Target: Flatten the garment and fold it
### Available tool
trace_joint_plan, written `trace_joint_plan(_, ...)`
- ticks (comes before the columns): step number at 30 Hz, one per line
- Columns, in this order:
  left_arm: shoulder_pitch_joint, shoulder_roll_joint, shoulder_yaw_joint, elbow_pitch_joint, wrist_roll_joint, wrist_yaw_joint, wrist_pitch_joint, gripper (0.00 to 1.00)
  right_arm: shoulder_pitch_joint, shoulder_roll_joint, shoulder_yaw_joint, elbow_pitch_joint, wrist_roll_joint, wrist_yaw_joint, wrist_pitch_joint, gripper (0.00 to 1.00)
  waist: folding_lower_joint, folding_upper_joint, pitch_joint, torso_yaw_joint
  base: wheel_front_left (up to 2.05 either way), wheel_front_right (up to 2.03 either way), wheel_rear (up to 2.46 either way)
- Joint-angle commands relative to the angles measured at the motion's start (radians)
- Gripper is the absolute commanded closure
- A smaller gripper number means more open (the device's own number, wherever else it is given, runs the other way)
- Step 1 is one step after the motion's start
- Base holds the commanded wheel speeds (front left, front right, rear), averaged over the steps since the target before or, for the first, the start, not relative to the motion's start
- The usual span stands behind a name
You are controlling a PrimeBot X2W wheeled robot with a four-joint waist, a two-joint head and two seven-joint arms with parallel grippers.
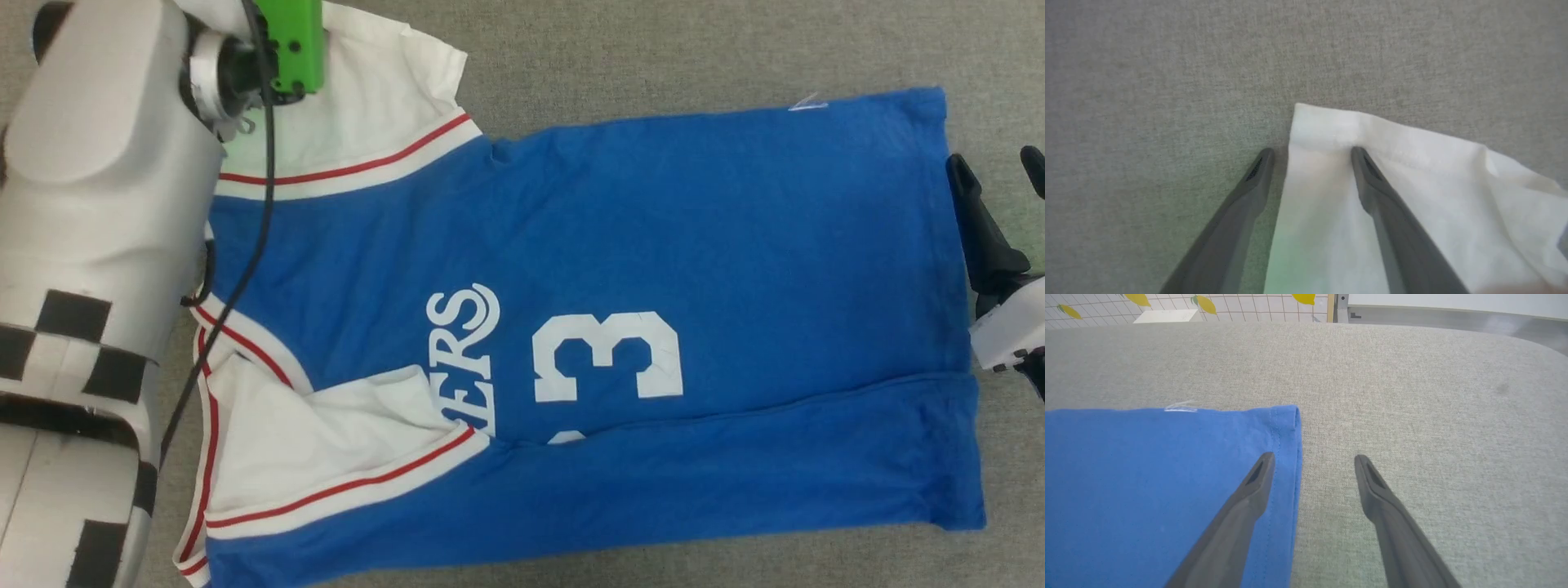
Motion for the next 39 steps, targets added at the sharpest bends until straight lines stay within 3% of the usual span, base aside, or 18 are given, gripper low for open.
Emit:
trace_joint_plan(1, 0.051, -0.013, -0.011, 0.035, -0.014, 0.007, 0.033, 0.78, -0.018, 0.0, -0.002, -0.005, 0.004, -0.002, 0.001, 0.0, 0.0, -0.0001, 0.008, -0.002, 0.0, 0.0, 0.0)
trace_joint_plan(2, 0.054, -0.015, -0.01, 0.037, -0.019, 0.008, 0.043, 1.0, -0.018, -0.002, -0.002, -0.006, 0.004, -0.002, 0.001, 0.0, 0.0, -0.0001, 0.009, -0.002, 0.0, 0.0, 0.0)
trace_joint_plan(11, 0.068, -0.019, 0.029, -0.023, -0.072, 0.005, 0.028, 1.0, -0.077, -0.052, 0.006, -0.037, 0.006, -0.002, 0.06, 0.0, 0.0, -0.0001, -0.01, 0.005, 0.0, 0.0, 0.0)
trace_joint_plan(13, 0.069, -0.015, 0.036, -0.038, -0.08, 0.002, 0.023, 1.0, -0.113, -0.076, 0.027, -0.043, 0.016, -0.002, 0.125, 0.0, 0.0, -0.0001, -0.015, 0.003, 0.0, 0.0, 0.0)
trace_joint_plan(19, 0.067, -0.007, 0.05, -0.09, -0.097, 0.009, 0.027, 1.0, -0.256, -0.164, 0.156, -0.031, 0.041, -0.002, 0.466, 0.0, 0.0, -0.0001, -0.015, 0.009, 0.0, 0.0, 0.0)
trace_joint_plan(22, 0.06, -0.003, 0.049, -0.124, -0.097, 0.016, 0.037, 1.0, -0.334, -0.189, 0.213, 0.002, 0.03, -0.002, 0.661, 0.0, 0.0, -0.0001, 0.0, 0.018, 0.0, 0.0, 0.0)
trace_joint_plan(26, 0.051, -0.001, 0.049, -0.172, -0.098, 0.024, 0.041, 1.0, -0.418, -0.193, 0.271, 0.034, 0.015, -0.002, 0.832, 0.0, 0.0, -0.0001, 0.023, 0.033, 0.0, 0.0, 0.0)
trace_joint_plan(30, 0.048, 0.0, 0.046, -0.21, -0.098, 0.03, 0.046, 1.0, -0.46, -0.191, 0.319, 0.062, 0.002, -0.002, 0.919, 0.0, 0.0, -0.0001, 0.042, 0.048, 0.0, 0.0, 0.0)
trace_joint_plan(37, 0.065, 0.01, 0.05, -0.259, -0.105, 0.037, 0.042, 1.0, -0.465, -0.196, 0.388, 0.096, 0.017, -0.002, 0.966, 0.0, 0.0, -0.0001, 0.057, 0.058, 0.0, 0.0, 0.0)
trace_joint_plan(38, 0.069, 0.013, 0.051, -0.264, -0.106, 0.038, 0.04, 1.0, -0.462, -0.196, 0.388, 0.101, 0.024, -0.002, 0.974, 0.19, 0.0, -0.0001, 0.057, 0.058, 0.0, 0.0, 0.0)
trace_joint_plan(39, 0.073, 0.015, 0.053, -0.269, -0.108, 0.039, 0.039, 1.0, -0.461, -0.197, 0.388, 0.102, 0.028, -0.002, 0.976, 0.82, 0.0, -0.0001, 0.056, 0.059, 0.0, 0.0, 0.0)
